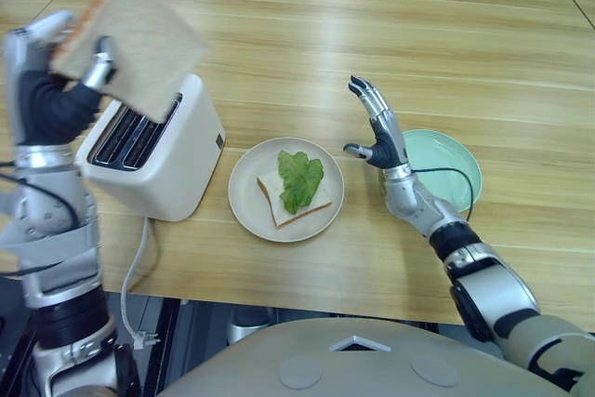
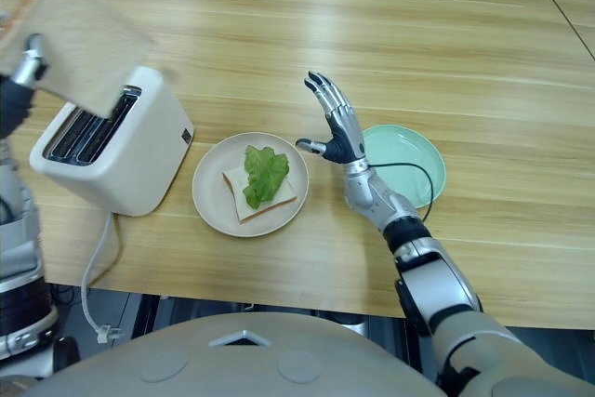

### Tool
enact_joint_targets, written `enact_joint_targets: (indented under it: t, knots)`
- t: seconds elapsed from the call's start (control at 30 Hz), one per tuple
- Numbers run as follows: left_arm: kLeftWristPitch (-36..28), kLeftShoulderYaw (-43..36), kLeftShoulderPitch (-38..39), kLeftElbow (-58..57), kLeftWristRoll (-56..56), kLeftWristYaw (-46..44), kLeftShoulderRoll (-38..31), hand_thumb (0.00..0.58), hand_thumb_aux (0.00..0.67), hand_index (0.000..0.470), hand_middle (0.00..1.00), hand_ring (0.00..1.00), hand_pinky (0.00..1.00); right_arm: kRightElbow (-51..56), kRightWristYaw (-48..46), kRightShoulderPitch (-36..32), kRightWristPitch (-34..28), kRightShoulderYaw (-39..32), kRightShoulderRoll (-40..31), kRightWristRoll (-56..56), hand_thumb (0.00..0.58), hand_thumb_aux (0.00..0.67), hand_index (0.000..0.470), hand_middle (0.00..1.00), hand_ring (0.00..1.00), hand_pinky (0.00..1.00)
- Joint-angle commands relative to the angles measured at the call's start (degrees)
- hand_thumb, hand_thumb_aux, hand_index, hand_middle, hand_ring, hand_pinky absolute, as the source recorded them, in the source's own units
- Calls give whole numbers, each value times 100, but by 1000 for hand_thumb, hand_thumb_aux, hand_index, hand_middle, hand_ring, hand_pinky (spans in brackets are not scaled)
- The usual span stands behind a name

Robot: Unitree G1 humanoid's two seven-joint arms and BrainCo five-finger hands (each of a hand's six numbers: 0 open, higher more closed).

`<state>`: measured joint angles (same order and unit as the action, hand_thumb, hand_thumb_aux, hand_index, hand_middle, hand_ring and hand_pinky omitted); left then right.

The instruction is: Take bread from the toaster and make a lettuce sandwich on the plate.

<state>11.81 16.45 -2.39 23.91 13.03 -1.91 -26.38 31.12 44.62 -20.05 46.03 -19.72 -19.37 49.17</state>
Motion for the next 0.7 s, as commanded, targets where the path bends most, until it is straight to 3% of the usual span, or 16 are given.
enact_joint_targets:
  t: [0.03,0.3,0.7]
  knots:
    - [-263,-632,-229,69,-398,-466,202,580,670,460,1000,1000,1000,-1485,-67,370,-362,-114,-276,781,0,0,0,0,0,0]
    - [-279,-1930,-377,-885,-405,-1185,587,580,670,460,1000,1000,1000,-2830,-209,757,-687,-255,-842,1606,0,0,0,0,0,0]
    - [-157,-2615,-228,-1886,-201,-1588,565,580,670,460,1000,1000,1000,-2742,-154,733,-731,-342,-1212,1684,0,0,0,0,0,0]
